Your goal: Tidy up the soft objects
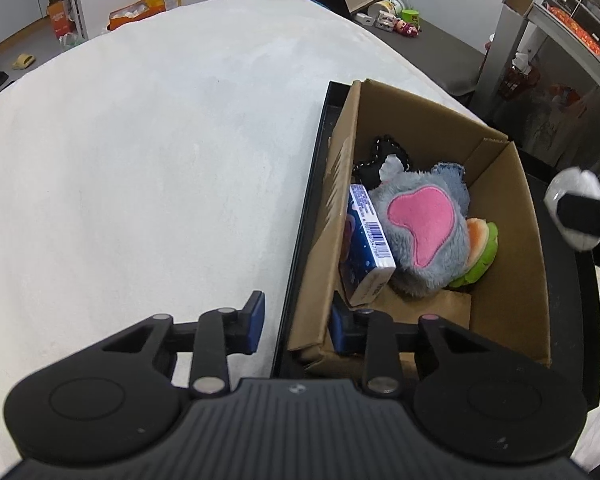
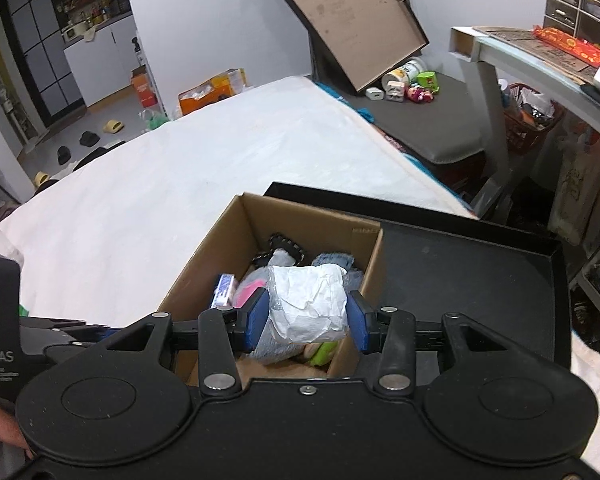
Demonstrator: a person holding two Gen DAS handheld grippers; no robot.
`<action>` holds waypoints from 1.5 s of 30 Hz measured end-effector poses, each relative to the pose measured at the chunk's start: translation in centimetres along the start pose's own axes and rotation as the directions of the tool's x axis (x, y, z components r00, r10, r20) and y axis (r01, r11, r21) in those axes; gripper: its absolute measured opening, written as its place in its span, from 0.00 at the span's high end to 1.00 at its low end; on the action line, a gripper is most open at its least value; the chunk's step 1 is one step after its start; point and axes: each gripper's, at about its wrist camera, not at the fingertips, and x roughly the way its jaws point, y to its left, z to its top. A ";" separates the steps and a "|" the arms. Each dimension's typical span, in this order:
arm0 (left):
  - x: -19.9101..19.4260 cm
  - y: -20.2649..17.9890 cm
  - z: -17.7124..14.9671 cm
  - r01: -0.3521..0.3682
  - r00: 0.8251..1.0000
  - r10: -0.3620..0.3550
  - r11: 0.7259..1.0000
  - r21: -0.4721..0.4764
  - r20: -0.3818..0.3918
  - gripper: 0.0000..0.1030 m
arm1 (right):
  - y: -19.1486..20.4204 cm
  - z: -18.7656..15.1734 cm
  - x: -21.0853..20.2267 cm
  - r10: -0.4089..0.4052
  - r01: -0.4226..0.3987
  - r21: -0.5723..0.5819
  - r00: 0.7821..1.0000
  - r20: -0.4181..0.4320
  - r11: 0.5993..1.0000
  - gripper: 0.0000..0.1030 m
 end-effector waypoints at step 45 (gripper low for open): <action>-7.2 -4.0 2.6 -0.093 0.992 0.100 0.991 0.094 -0.073 0.47 | -3.0 -3.5 -7.2 -0.064 0.064 0.135 0.998 0.002 0.989 0.02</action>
